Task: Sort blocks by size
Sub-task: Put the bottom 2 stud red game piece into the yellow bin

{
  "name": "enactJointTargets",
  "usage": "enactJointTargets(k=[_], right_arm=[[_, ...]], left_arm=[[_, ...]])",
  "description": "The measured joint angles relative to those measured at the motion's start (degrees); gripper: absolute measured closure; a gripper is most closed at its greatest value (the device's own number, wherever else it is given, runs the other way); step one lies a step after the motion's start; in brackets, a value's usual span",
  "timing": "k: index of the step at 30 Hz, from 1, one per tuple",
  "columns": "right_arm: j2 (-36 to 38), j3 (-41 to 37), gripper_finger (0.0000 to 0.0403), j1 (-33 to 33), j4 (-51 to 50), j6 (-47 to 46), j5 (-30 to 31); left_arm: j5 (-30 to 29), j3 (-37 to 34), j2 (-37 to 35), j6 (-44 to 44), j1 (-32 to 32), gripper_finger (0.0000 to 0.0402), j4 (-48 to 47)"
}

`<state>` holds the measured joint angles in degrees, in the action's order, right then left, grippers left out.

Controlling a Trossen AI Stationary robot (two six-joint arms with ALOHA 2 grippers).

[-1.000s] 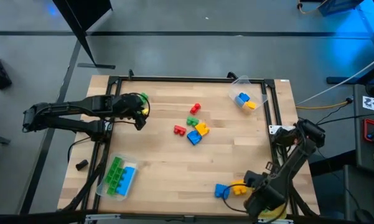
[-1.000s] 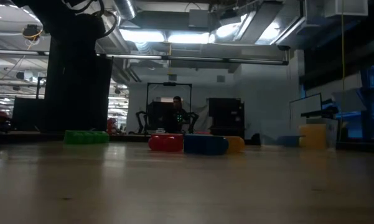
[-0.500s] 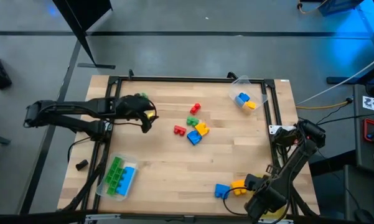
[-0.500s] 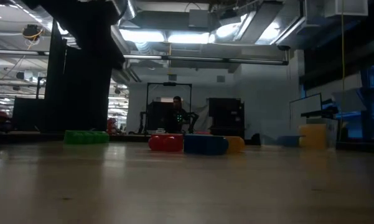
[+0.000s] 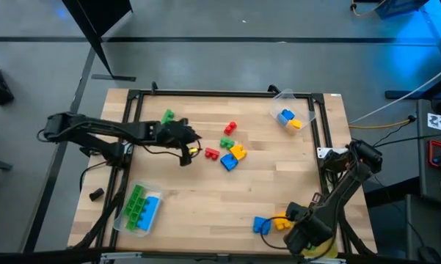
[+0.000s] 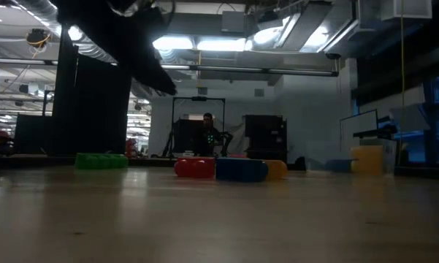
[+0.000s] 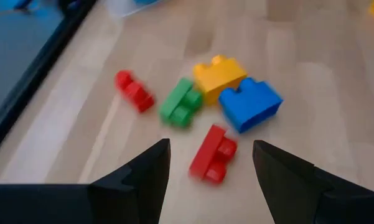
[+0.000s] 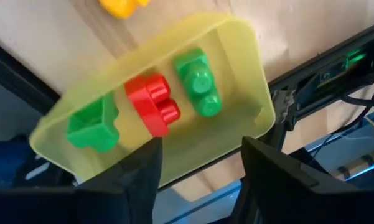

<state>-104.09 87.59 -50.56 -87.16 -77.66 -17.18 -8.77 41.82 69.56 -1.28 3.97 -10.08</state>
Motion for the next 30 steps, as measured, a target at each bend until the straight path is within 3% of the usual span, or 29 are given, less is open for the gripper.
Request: enactJointTargets(k=[11,20,30], right_arm=[[0.11,3.31,0.0183,5.05,-0.89,9.37,10.27],[0.11,4.0,0.0183,9.49,-0.65,17.85,14.45],[0.11,4.0,0.0183,13.53,1.03,24.01,16.82]], left_arm=[[1.55,0.0,16.49,-8.89,0.17,0.0188,14.77],[1.83,0.0,25.15,-9.68,2.94,0.0188,16.6],[8.39,0.28,29.31,-7.51,5.27,0.0189,18.16]])
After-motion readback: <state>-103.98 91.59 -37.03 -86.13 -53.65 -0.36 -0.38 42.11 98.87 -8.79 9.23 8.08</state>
